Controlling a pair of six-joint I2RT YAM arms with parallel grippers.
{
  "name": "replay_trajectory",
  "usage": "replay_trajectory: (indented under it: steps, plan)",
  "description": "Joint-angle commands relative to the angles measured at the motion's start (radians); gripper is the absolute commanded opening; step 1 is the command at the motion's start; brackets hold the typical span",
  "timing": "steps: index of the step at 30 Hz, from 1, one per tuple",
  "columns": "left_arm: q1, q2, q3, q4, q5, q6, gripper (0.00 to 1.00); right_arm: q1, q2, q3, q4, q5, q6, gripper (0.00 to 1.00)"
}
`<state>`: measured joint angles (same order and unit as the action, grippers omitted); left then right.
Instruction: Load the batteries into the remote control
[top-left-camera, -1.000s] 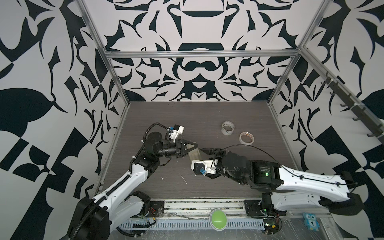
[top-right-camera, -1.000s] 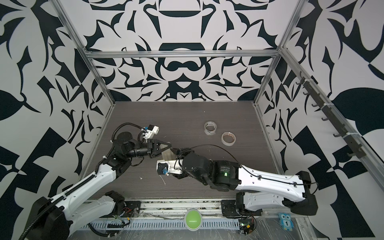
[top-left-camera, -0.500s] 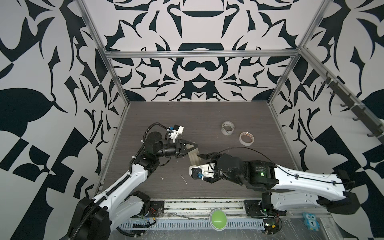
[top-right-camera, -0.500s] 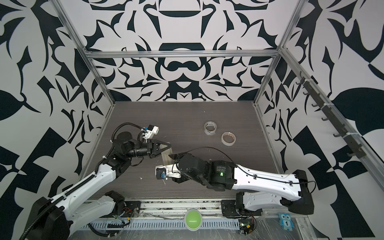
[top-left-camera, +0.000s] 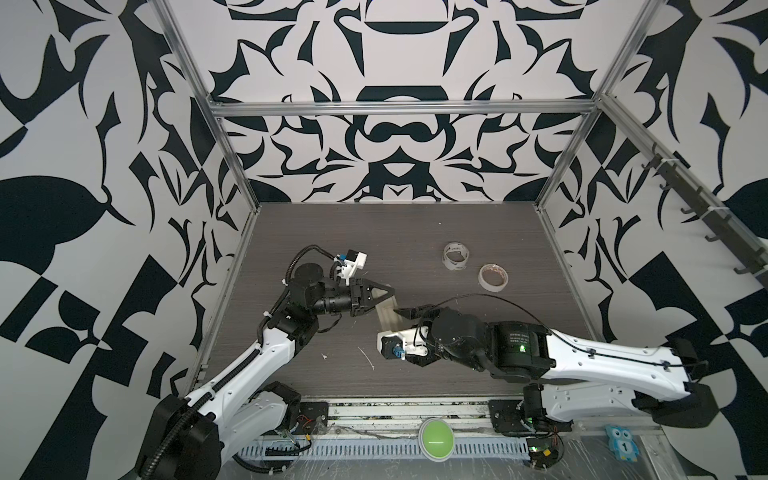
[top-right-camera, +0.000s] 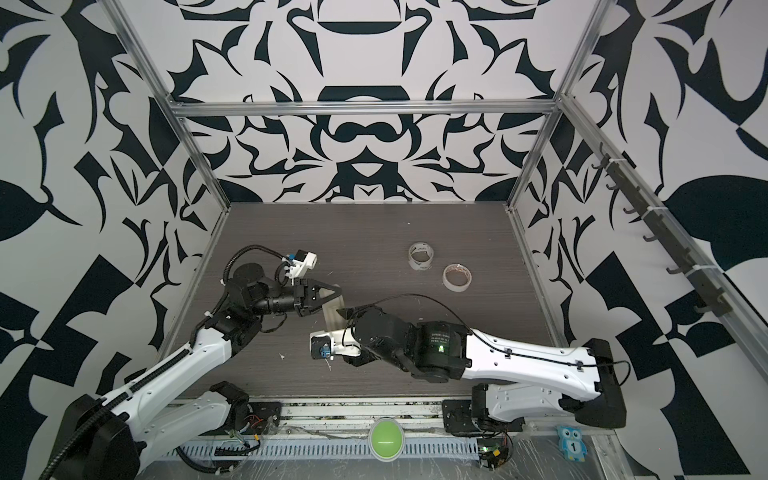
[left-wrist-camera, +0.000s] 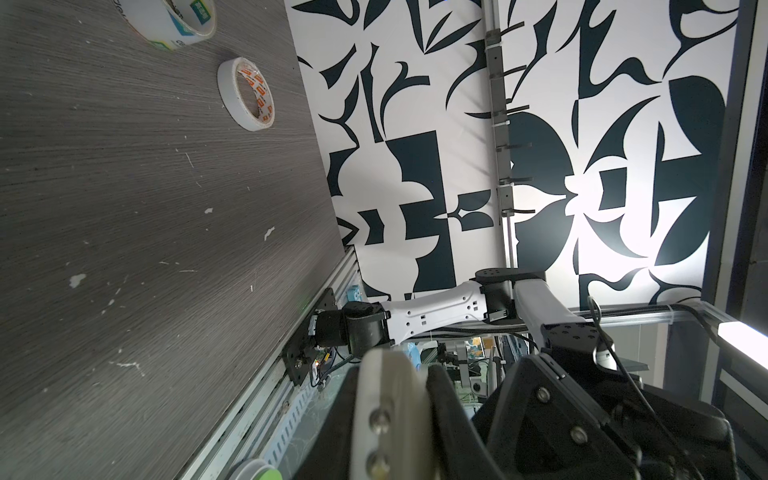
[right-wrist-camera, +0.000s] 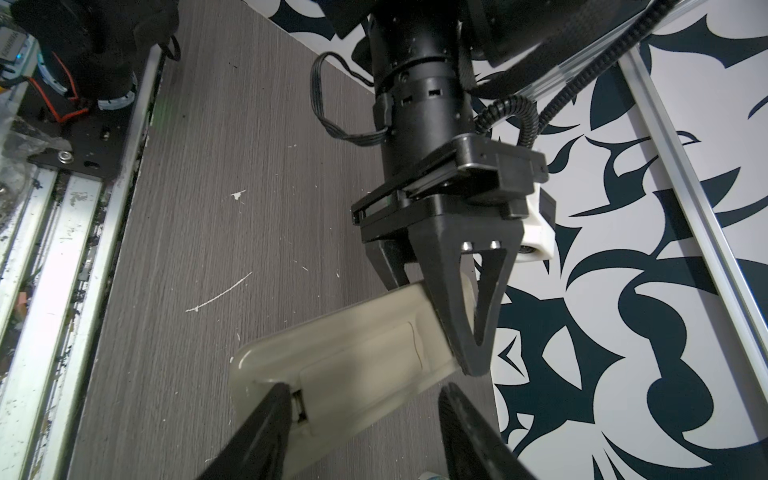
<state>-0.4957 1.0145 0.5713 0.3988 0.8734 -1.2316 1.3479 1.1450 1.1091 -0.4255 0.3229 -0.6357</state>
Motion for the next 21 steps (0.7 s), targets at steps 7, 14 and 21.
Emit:
replay_trajectory:
  steps: [7,14,21]
  plan:
    - [0.002,-0.013,0.01,0.031,0.03,-0.024,0.0,0.0,0.023,0.018,0.051,0.09,-0.031,0.61]
    - [0.002,-0.01,0.013,0.034,0.03,-0.026,0.0,-0.001,0.012,0.002,0.088,0.104,-0.033,0.61]
    - [0.002,-0.005,0.022,0.04,0.031,-0.032,0.0,-0.001,0.013,-0.013,0.125,0.145,-0.017,0.62]
